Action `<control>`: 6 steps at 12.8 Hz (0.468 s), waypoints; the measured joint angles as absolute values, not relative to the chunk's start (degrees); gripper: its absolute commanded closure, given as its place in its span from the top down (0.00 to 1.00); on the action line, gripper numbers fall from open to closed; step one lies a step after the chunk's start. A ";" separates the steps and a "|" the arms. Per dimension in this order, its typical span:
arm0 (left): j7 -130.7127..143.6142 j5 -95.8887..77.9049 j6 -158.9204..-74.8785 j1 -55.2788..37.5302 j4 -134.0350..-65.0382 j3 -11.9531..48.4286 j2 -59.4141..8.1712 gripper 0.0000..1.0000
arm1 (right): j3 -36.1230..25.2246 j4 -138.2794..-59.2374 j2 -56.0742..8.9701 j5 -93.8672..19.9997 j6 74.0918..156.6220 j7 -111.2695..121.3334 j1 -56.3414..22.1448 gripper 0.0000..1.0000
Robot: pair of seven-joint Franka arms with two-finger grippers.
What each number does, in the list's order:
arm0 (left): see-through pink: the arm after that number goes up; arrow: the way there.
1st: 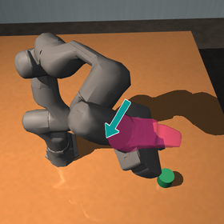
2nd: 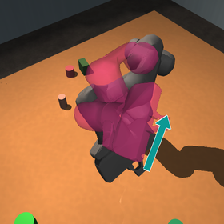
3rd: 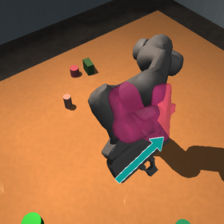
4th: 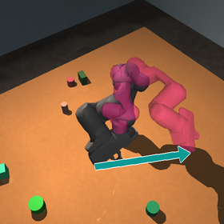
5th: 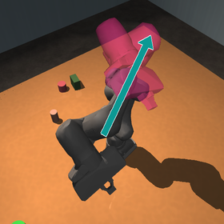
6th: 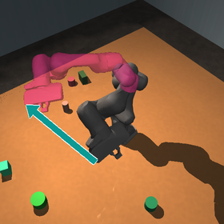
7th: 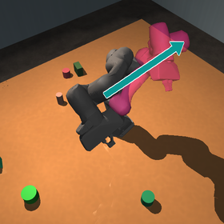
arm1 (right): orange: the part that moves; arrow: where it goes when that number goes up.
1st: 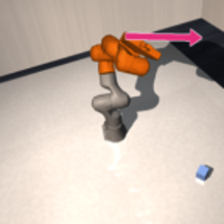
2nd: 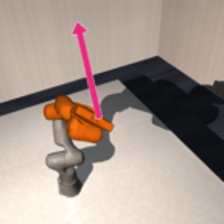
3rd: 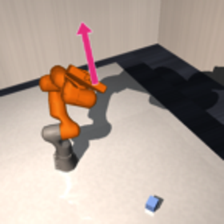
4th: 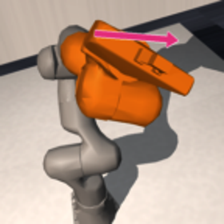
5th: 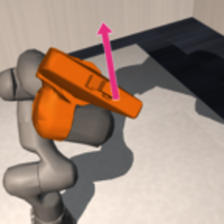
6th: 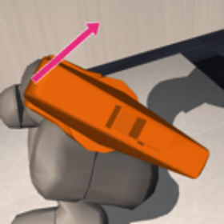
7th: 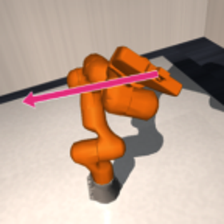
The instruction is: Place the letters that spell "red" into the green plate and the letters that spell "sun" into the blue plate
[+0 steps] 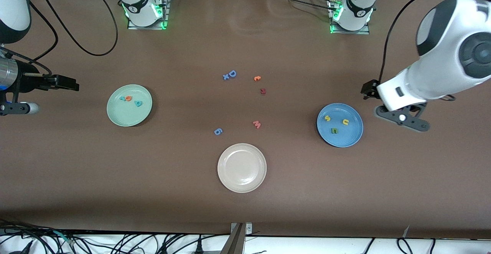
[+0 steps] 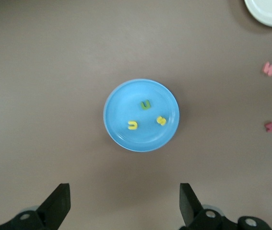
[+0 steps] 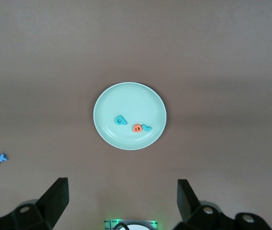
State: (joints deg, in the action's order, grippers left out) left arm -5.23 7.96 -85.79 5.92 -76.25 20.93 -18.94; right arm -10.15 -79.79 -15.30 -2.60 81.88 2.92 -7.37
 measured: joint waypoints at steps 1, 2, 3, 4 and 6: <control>-5.16 7.96 -85.78 5.68 -75.50 19.86 -18.20 1.00 | -7.68 -79.72 -15.29 -0.81 81.96 2.93 -5.51 1.00; -4.85 7.96 -85.78 4.73 -75.24 17.76 -17.40 1.00 | -5.88 -79.69 -15.25 0.21 82.21 2.93 -4.27 1.00; -3.78 7.52 -85.84 3.07 -75.13 14.98 -16.61 1.00 | -3.71 -79.74 -15.13 0.66 82.65 2.92 -2.60 1.00; -1.53 5.86 -85.89 1.41 -75.12 12.29 -15.80 1.00 | -1.28 -79.90 -14.90 0.84 83.04 2.90 -0.61 1.00; 2.01 1.87 -86.01 -1.86 -76.15 6.89 -13.48 1.00 | 1.72 -80.38 -14.21 0.87 83.22 2.87 2.03 1.00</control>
